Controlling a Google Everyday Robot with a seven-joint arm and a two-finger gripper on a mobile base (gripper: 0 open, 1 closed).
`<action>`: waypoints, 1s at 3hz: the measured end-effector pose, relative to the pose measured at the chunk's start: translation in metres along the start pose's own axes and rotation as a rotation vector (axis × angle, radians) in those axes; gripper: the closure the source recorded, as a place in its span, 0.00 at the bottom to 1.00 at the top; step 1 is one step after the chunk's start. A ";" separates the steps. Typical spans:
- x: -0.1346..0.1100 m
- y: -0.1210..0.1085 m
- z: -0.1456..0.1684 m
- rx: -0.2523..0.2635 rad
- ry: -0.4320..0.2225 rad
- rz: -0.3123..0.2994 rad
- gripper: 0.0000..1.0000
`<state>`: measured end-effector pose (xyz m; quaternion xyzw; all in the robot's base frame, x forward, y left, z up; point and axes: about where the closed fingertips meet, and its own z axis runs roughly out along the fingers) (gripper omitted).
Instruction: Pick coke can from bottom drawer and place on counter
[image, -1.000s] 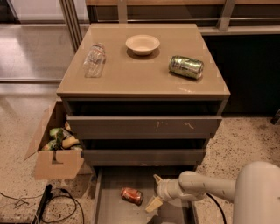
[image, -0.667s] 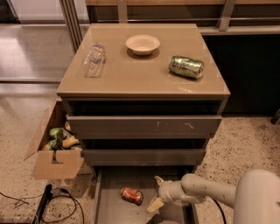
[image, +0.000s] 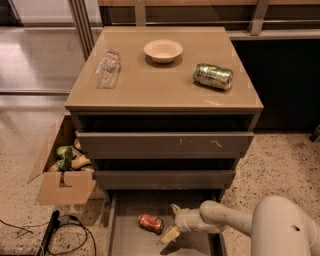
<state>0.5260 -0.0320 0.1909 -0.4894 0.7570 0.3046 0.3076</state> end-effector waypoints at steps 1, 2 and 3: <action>-0.003 0.000 0.014 0.004 -0.006 -0.011 0.00; -0.003 -0.002 0.032 0.012 -0.006 -0.017 0.00; -0.001 -0.006 0.056 0.008 0.004 -0.018 0.00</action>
Offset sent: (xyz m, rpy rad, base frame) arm 0.0185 0.0391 -0.0353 -0.0140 -0.0380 -0.0098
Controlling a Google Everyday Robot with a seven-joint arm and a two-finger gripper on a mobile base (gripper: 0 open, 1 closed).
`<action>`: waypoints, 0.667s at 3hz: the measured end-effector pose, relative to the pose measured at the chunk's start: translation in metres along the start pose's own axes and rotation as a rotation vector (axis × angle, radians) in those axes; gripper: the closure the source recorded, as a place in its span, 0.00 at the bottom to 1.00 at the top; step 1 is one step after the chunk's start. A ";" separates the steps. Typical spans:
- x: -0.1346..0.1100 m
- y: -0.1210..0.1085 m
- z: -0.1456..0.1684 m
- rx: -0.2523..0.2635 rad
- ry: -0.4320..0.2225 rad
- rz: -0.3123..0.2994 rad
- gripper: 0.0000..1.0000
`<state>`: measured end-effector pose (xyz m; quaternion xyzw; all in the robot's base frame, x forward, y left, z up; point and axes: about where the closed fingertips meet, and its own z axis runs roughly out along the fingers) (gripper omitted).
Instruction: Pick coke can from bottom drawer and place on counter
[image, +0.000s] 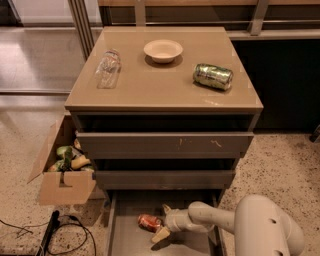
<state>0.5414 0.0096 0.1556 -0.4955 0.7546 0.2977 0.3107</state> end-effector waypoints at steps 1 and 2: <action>0.000 -0.002 0.019 -0.007 0.013 -0.009 0.00; 0.006 -0.004 0.030 -0.010 0.023 -0.006 0.00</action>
Offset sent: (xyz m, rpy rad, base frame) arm 0.0132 0.0193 -0.0368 -0.0328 0.0129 0.0110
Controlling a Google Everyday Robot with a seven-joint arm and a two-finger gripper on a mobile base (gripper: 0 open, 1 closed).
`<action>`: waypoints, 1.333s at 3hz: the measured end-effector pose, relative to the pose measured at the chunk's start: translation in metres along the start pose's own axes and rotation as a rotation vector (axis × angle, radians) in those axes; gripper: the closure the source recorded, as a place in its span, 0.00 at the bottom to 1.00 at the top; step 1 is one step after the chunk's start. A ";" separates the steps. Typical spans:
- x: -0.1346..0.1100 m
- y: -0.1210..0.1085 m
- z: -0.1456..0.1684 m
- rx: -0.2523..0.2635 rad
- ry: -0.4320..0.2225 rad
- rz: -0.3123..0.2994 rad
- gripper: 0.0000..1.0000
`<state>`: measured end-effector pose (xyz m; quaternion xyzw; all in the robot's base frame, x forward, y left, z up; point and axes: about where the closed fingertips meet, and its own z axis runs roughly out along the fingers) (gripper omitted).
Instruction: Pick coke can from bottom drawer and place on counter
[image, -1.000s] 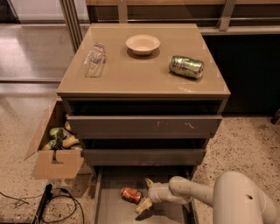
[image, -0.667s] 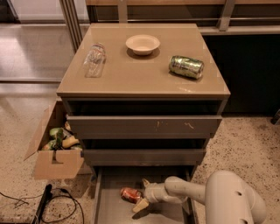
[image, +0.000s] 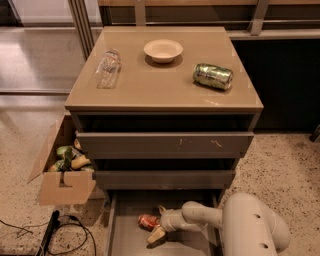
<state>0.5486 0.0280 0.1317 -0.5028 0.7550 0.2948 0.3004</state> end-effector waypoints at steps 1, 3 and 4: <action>0.000 0.000 0.000 0.000 0.000 0.000 0.18; 0.000 0.000 0.000 0.000 0.000 0.000 0.72; 0.000 0.000 0.000 0.000 0.000 0.000 0.95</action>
Offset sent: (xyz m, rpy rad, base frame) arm 0.0001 0.0002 -0.0004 -0.0003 0.0001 0.0001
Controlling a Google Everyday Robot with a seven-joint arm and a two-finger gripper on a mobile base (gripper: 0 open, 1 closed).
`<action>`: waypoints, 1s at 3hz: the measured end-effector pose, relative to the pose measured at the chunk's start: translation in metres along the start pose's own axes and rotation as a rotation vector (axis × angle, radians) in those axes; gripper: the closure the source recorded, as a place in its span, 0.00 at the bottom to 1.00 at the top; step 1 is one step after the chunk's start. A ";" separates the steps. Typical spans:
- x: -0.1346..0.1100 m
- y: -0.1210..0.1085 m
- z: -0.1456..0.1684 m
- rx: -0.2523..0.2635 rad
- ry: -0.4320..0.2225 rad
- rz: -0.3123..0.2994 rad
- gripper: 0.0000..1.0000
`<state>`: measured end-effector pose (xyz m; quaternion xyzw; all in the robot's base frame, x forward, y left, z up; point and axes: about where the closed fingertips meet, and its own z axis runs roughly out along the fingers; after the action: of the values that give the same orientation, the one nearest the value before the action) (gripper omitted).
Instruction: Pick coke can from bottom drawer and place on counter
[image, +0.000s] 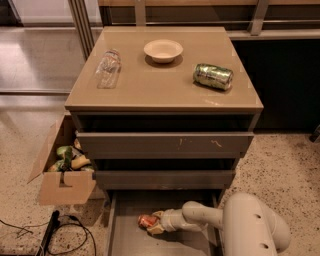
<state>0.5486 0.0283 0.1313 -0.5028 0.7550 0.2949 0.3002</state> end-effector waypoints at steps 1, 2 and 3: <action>0.000 0.000 0.000 0.000 0.000 0.000 1.00; 0.000 0.000 0.000 0.000 0.000 0.000 1.00; -0.005 0.001 -0.003 -0.018 -0.004 0.000 1.00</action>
Offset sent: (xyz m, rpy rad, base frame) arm 0.0000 0.0000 0.0000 0.0000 0.0000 0.0000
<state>0.5489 0.0290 0.1373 -0.5051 0.7517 0.3027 0.2972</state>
